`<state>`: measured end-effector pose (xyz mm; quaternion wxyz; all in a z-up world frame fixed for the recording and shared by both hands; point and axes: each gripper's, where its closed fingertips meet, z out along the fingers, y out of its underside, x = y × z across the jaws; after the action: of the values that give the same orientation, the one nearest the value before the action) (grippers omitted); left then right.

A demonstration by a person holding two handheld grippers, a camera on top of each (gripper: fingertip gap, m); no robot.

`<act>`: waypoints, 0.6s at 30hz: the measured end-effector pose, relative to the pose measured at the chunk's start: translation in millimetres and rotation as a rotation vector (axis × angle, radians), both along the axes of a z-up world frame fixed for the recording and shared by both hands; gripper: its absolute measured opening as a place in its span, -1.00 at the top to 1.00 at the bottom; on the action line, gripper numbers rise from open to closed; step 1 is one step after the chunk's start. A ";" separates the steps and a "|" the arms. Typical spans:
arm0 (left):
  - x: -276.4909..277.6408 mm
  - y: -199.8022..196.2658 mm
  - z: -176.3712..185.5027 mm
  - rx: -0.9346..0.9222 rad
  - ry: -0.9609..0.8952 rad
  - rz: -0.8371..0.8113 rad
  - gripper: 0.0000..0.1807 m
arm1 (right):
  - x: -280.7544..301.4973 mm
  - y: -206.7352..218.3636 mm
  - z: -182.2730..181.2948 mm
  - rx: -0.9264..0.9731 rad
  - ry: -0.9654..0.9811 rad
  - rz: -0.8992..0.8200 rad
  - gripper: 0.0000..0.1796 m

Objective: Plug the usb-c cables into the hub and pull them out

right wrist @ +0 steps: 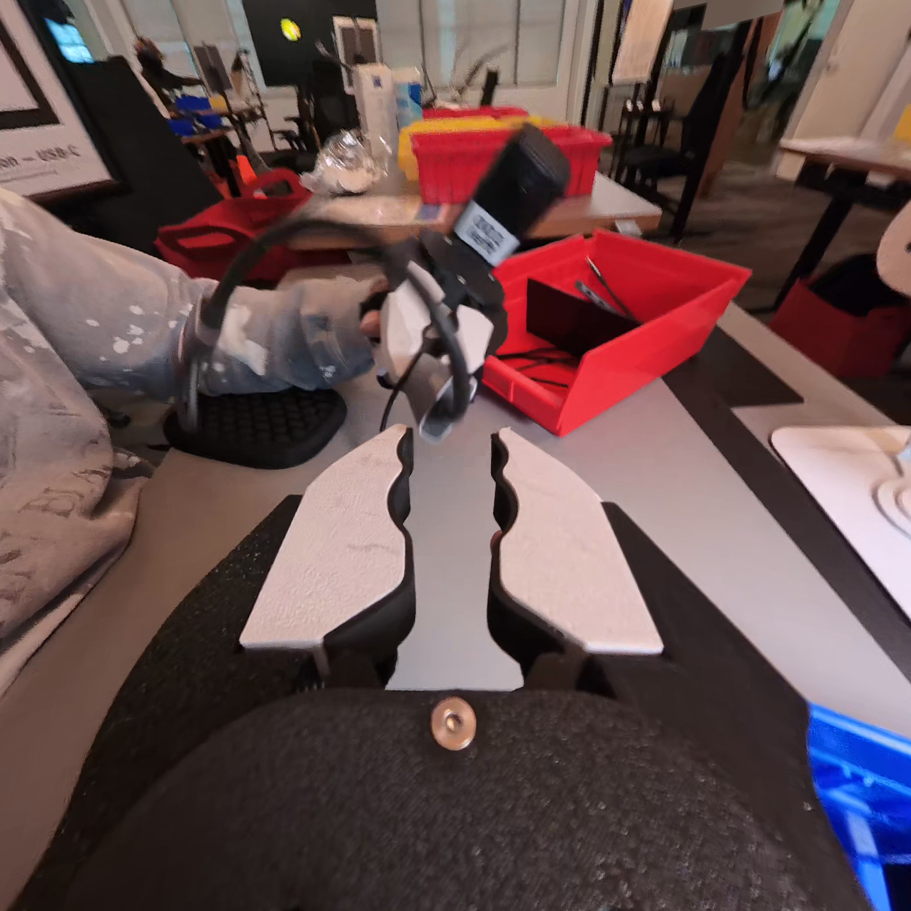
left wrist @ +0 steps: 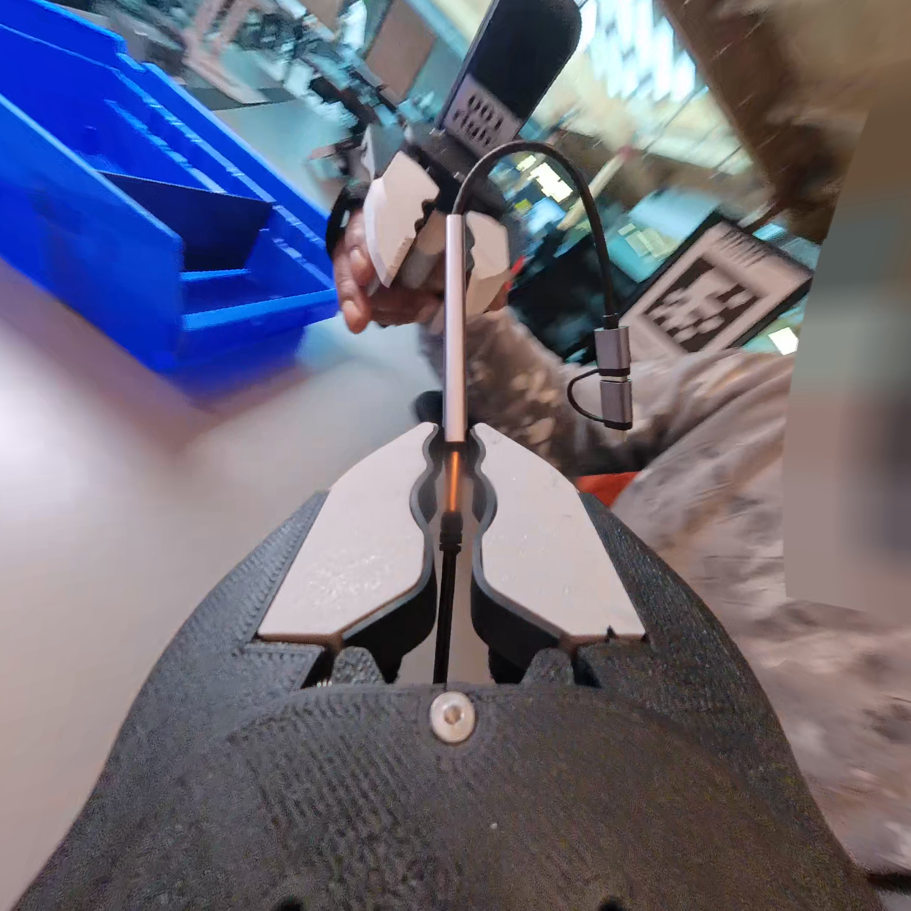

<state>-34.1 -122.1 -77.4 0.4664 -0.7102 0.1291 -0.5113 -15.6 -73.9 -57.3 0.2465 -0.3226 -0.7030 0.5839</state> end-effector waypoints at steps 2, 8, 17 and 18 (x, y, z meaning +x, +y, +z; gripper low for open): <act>3.4 -9.2 12.5 -0.011 -0.161 -0.096 0.90 | 7.9 -10.5 8.7 0.005 0.060 0.059 0.61; 32.5 -27.0 16.5 -0.053 -0.284 -0.323 0.90 | 15.4 -53.1 23.1 0.081 0.181 0.162 0.50; 12.9 -1.8 23.3 0.105 -0.057 -0.014 0.77 | 1.1 -39.7 33.5 0.028 0.143 0.026 0.73; 0.6 5.8 23.8 0.161 0.056 0.102 0.73 | -6.6 -28.7 34.0 0.007 0.123 -0.042 0.73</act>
<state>-33.4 -116.3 -53.7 0.5437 -0.6900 0.1464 -0.4548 -22.2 -102.5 -23.3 0.3028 -0.2998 -0.6816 0.5948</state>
